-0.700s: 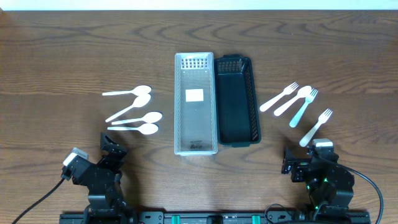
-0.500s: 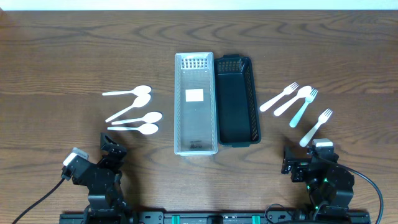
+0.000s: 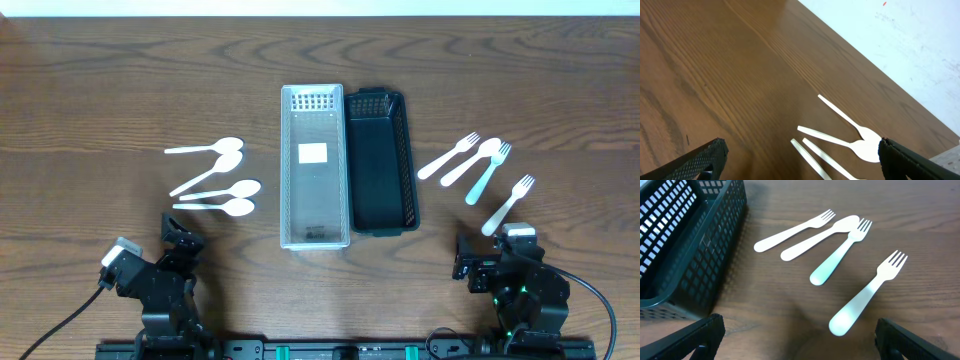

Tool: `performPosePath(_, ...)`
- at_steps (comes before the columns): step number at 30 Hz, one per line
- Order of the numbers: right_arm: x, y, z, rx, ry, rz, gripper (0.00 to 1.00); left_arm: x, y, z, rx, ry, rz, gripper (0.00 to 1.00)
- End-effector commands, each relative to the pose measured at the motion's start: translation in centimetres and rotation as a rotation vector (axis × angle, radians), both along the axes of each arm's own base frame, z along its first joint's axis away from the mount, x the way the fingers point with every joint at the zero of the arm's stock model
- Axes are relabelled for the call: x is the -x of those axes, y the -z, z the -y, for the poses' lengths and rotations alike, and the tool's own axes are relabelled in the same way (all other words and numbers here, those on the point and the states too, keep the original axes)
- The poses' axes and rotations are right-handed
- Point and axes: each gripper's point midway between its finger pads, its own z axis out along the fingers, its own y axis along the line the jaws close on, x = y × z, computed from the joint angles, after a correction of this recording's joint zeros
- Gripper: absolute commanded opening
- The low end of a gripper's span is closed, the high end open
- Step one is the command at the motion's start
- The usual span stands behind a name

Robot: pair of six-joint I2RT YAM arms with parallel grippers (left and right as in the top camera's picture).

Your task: Pack container

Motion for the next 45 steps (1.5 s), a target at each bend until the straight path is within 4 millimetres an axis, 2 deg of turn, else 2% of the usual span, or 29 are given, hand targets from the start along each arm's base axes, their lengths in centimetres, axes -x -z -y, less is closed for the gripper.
performPosePath(1, 0.0, 0.1, -0.2, -0.013, -0.004, 0.003, 0.99, 0.1, 0.9, -0.2, -0.001, -0.015, -0.018, 0.98)
performPosePath(26, -0.1, -0.1, -0.4, -0.051, 0.003, 0.01, 0.99, 0.1, 0.9, -0.1, -0.005, -0.002, -0.023, 0.98)
performPosePath(30, -0.3, -2.4, -1.9, -0.093, -0.073, 0.069, 0.99, -0.6, 0.3, 1.4, -0.098, 0.138, -0.072, 0.98)
performPosePath(36, -0.7, -7.3, -0.8, -0.063, -0.018, 0.085, 0.99, -0.2, -2.7, 1.8, -0.144, 0.186, -0.176, 0.98)
performPosePath(41, -3.4, -10.0, 0.1, -0.051, 0.025, -0.032, 0.99, -1.9, -5.6, 1.8, -0.138, 0.191, -0.252, 0.98)
performPosePath(45, -7.3, -10.9, 0.5, -0.056, 0.034, -0.158, 0.99, -4.0, -7.6, 1.8, -0.136, 0.198, -0.329, 0.98)
